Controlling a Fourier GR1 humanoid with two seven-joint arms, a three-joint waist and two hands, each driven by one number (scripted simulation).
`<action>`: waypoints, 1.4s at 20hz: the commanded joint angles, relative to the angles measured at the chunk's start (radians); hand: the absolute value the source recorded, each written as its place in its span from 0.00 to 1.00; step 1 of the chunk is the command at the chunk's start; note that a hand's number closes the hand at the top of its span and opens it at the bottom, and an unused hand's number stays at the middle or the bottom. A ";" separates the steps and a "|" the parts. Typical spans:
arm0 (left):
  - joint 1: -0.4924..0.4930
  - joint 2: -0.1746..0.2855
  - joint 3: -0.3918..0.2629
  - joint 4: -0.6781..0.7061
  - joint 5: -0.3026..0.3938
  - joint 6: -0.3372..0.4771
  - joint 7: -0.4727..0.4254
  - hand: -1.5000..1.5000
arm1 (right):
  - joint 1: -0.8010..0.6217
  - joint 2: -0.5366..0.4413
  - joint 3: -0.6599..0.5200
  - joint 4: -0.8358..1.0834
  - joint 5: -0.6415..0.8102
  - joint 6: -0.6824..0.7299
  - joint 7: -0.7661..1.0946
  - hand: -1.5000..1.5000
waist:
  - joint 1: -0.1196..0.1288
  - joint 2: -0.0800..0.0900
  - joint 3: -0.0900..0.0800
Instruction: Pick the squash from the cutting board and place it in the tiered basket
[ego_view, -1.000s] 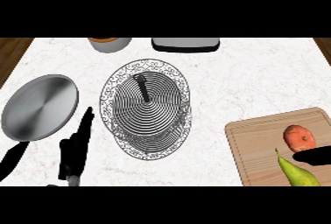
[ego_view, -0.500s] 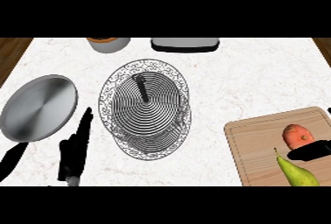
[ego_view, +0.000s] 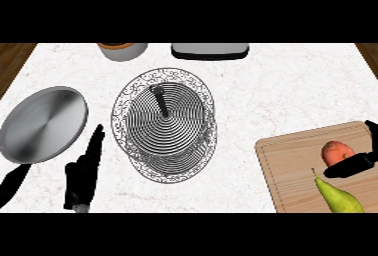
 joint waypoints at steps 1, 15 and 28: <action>0.024 -0.056 -0.045 0.027 -0.032 0.029 0.027 0.50 | -0.016 0.039 -0.014 0.077 -0.014 0.044 0.089 0.00 | -0.002 0.006 -0.005; 0.008 -0.016 0.036 -0.005 -0.008 -0.039 0.090 0.50 | 0.024 0.141 -0.052 0.115 0.049 0.031 0.063 0.00 | -0.009 0.003 -0.005; 0.002 -0.060 0.082 0.082 -0.046 -0.083 -0.008 0.50 | -0.016 0.195 -0.049 0.323 0.278 0.028 -0.218 1.00 | -0.004 0.006 -0.005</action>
